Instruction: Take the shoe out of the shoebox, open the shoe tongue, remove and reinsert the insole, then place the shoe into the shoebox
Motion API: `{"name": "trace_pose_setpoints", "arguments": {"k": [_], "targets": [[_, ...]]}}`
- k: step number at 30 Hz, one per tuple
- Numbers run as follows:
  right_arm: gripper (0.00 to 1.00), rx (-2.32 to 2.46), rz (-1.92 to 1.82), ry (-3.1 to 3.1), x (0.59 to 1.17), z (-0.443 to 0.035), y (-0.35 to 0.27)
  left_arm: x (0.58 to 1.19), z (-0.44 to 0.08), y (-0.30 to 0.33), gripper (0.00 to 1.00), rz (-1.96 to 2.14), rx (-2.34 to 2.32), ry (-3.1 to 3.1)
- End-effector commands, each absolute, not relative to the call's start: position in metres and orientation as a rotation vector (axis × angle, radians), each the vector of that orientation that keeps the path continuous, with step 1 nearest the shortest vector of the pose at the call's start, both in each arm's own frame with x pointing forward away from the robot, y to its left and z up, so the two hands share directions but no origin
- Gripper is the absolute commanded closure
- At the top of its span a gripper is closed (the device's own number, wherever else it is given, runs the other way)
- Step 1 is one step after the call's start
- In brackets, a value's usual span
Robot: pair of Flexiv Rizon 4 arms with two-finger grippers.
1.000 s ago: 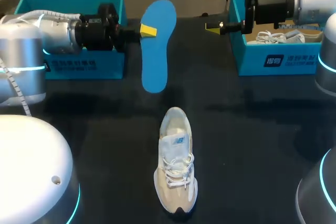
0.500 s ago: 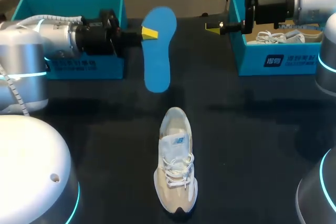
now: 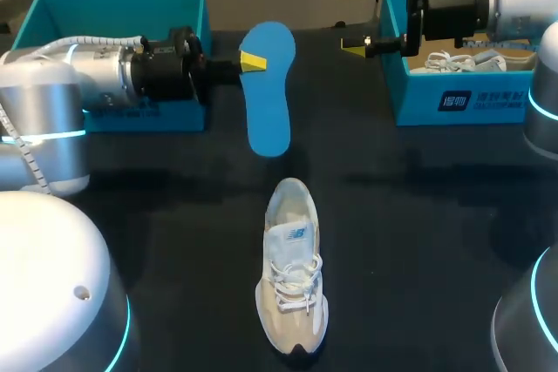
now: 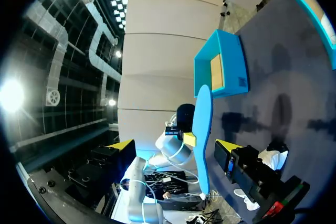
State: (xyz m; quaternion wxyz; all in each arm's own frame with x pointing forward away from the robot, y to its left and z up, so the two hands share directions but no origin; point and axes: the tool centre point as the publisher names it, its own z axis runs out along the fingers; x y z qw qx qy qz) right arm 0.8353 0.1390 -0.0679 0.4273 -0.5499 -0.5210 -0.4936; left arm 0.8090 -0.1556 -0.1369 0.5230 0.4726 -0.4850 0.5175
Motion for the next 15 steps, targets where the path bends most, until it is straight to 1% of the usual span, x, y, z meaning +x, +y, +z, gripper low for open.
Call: {"name": "trace_pose_setpoints", "arguments": {"k": [1, 10, 15], "targets": [[0.0, -1.377, -1.233, -1.302, 0.835, -0.068, 0.14, 0.806, -0.135, -0.156, 1.0, 1.245, 1.14, -1.159], [0.0, -1.431, -1.209, -1.371, 0.836, -0.063, 0.139, 0.806, -0.135, -0.156, 1.0, 1.245, 1.14, -1.159], [0.0, -1.542, -1.137, -1.509, 0.832, -0.046, 0.144, 0.806, -0.135, -0.156, 1.0, 1.245, 1.14, -1.159]]}}
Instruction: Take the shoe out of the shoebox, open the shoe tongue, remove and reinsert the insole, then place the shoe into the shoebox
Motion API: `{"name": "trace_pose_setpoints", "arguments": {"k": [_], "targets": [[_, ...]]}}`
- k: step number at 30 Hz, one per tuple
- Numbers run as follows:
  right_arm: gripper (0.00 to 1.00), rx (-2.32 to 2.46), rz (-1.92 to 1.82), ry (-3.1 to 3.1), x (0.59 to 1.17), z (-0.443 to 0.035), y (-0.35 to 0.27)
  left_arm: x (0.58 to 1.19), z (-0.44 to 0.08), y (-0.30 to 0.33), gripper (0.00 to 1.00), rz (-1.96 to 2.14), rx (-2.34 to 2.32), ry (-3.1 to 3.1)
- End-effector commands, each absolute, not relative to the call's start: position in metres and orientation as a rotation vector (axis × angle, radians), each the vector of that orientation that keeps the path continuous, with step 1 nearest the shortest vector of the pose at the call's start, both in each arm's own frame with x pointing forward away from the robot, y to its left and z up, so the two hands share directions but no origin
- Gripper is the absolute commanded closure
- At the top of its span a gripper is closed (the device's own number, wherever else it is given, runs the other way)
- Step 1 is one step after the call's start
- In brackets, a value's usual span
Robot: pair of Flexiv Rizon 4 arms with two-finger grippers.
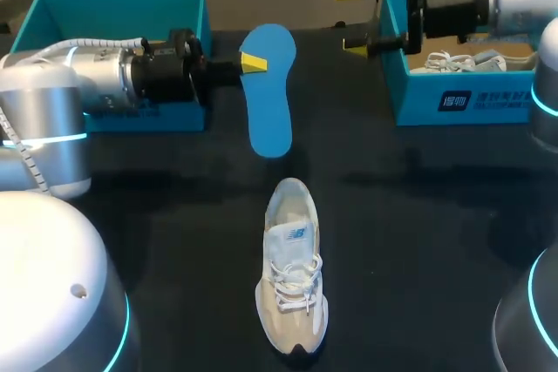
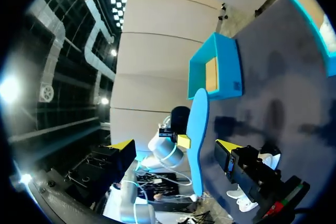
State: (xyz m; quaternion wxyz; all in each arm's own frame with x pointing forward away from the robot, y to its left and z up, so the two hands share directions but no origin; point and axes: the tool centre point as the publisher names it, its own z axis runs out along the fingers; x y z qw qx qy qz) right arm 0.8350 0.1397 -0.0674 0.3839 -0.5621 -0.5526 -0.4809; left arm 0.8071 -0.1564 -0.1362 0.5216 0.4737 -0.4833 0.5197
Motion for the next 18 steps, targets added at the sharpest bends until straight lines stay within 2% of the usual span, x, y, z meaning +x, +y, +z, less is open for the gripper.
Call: {"name": "trace_pose_setpoints", "arguments": {"k": [1, 18], "targets": [[0.0, -1.552, -1.122, -1.54, 0.831, -0.042, 0.146, 0.806, -0.135, -0.156, 1.0, 1.245, 1.14, -1.159], [0.0, -1.813, -0.741, -1.901, 0.821, -0.002, 0.186, 0.806, -0.135, -0.156, 1.0, 1.245, 1.14, -1.159]]}}
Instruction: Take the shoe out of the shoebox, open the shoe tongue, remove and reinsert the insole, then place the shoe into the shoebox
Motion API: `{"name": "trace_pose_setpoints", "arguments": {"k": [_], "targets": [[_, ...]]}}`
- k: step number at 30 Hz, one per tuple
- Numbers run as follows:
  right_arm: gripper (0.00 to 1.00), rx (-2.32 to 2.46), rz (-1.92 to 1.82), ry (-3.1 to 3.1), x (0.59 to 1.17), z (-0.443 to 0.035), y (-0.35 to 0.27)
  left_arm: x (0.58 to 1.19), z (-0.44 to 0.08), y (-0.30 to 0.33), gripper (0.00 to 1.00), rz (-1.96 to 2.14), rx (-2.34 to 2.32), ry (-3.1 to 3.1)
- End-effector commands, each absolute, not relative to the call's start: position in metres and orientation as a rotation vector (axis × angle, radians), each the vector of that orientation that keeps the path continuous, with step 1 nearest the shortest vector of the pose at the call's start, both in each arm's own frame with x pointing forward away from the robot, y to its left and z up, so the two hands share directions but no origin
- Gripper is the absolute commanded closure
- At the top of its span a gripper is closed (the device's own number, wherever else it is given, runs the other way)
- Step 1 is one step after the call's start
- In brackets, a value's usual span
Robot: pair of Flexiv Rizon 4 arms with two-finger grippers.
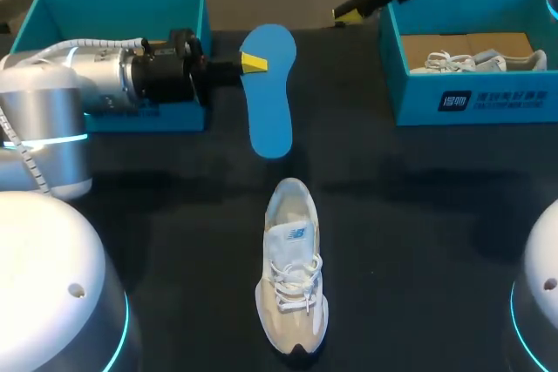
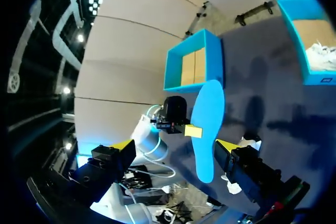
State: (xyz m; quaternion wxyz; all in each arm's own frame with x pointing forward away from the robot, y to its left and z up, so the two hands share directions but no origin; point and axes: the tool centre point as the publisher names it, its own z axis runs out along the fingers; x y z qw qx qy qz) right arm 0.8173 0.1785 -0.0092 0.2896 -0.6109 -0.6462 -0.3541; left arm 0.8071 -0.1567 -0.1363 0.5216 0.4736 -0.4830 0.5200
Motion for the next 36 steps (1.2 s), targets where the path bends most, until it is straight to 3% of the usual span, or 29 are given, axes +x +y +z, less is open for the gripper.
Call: {"name": "trace_pose_setpoints", "arguments": {"k": [1, 36], "targets": [[0.0, -1.82, -0.731, -1.915, 0.82, -0.001, 0.187, 0.806, -0.135, -0.156, 1.0, 1.245, 1.14, -1.159], [0.0, -2.171, -0.048, -2.232, 0.782, -0.005, 0.261, 0.806, -0.135, -0.156, 1.0, 1.245, 1.14, -1.159]]}}
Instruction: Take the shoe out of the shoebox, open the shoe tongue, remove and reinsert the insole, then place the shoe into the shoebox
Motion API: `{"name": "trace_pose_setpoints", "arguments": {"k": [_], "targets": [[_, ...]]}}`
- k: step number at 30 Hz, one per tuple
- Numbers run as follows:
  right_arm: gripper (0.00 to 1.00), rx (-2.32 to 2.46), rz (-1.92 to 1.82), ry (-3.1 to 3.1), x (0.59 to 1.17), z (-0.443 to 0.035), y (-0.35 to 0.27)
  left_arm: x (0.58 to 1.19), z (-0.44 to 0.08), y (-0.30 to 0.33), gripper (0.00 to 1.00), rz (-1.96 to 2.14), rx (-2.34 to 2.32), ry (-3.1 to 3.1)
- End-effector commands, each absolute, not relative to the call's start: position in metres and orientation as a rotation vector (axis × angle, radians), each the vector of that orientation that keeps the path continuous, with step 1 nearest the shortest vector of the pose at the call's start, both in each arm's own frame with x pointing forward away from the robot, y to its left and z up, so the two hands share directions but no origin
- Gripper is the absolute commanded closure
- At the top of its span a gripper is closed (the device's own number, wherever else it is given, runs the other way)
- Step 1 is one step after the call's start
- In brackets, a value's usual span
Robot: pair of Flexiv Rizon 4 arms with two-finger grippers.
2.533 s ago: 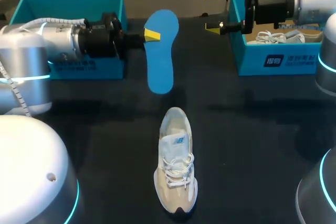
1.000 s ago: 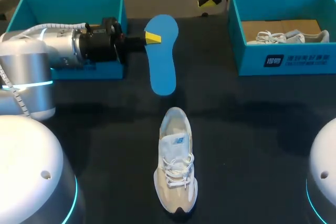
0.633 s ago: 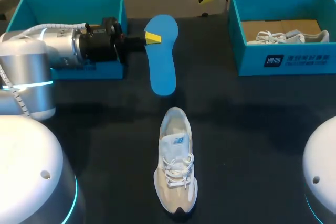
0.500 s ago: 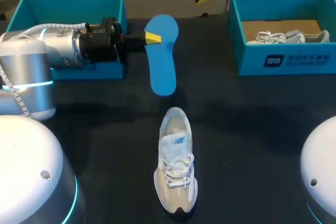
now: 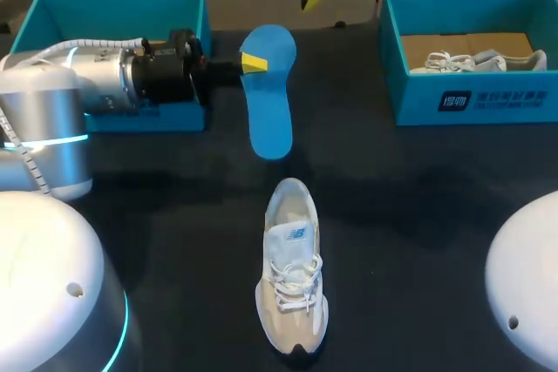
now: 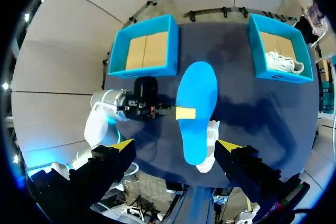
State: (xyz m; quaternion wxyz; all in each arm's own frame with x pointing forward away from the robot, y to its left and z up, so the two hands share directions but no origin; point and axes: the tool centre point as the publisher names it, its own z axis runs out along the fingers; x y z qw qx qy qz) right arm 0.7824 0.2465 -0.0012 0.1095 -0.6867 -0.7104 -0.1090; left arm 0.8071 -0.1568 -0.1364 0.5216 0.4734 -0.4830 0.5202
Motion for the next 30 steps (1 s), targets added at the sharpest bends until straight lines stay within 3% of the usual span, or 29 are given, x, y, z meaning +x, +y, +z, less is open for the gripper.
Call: {"name": "trace_pose_setpoints", "arguments": {"k": [1, 22, 30], "targets": [[0.0, -2.193, -0.017, -2.226, 0.781, -0.006, 0.262, 0.806, -0.135, -0.156, 1.0, 1.245, 1.14, -1.159], [0.0, -2.295, 0.114, -2.219, 0.766, -0.001, 0.274, 0.806, -0.135, -0.156, 1.0, 1.245, 1.14, -1.159], [0.0, -2.219, -0.068, -2.168, 0.763, -0.005, 0.258, 0.806, -0.135, -0.156, 1.0, 1.245, 1.14, -1.159]]}}
